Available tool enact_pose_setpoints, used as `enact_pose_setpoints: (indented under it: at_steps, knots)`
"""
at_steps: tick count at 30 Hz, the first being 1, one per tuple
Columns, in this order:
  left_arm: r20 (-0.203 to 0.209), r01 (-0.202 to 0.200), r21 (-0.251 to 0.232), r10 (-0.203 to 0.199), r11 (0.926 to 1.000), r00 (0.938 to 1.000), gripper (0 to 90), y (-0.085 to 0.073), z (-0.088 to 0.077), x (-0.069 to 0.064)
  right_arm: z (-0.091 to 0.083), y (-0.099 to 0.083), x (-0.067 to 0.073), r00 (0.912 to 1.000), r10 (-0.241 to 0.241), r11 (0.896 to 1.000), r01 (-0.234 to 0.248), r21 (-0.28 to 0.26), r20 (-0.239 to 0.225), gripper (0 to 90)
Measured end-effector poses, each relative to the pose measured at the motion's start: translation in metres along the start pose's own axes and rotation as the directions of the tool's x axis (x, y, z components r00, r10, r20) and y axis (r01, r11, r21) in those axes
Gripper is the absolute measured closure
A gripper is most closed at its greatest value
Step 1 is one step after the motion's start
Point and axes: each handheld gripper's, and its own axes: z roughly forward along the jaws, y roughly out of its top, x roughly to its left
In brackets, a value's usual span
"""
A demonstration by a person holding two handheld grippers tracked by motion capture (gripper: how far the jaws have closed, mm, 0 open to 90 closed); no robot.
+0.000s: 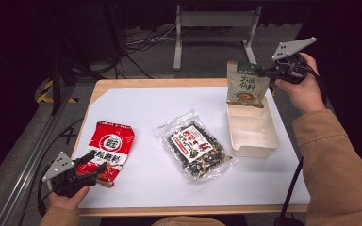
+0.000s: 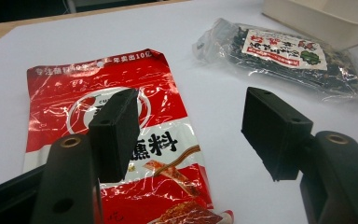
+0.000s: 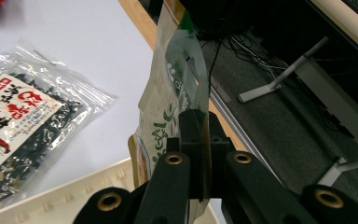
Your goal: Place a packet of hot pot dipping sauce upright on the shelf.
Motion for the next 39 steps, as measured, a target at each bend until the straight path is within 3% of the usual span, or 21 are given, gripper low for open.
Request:
enact_pose_setpoints:
  at_steps: [8,16,27,39]
  knots:
    - [0.005,-0.008,0.011,0.008,0.9999,1.0,36.9,0.0,0.002,-0.001,0.018,-0.014,-0.016,0.9995,0.004,1.0,-0.005,0.019,0.032,89.8]
    - [0.003,-0.009,0.011,0.009,0.9999,1.0,36.9,0.0,0.003,-0.001,0.032,-0.02,-0.021,0.9991,-0.003,0.999,0.001,0.044,0.042,89.8]
    - [0.002,-0.009,0.011,0.009,0.9999,1.0,36.8,0.0,0.002,-0.001,0.046,-0.027,-0.018,0.9995,-0.017,0.997,0.015,0.078,0.028,89.7]
    - [0.005,-0.009,0.011,0.009,0.9999,0.9999,36.7,0.0,0.003,-0.001,0.056,-0.042,-0.014,0.9997,0.024,0.996,-0.024,0.086,0.001,89.6]
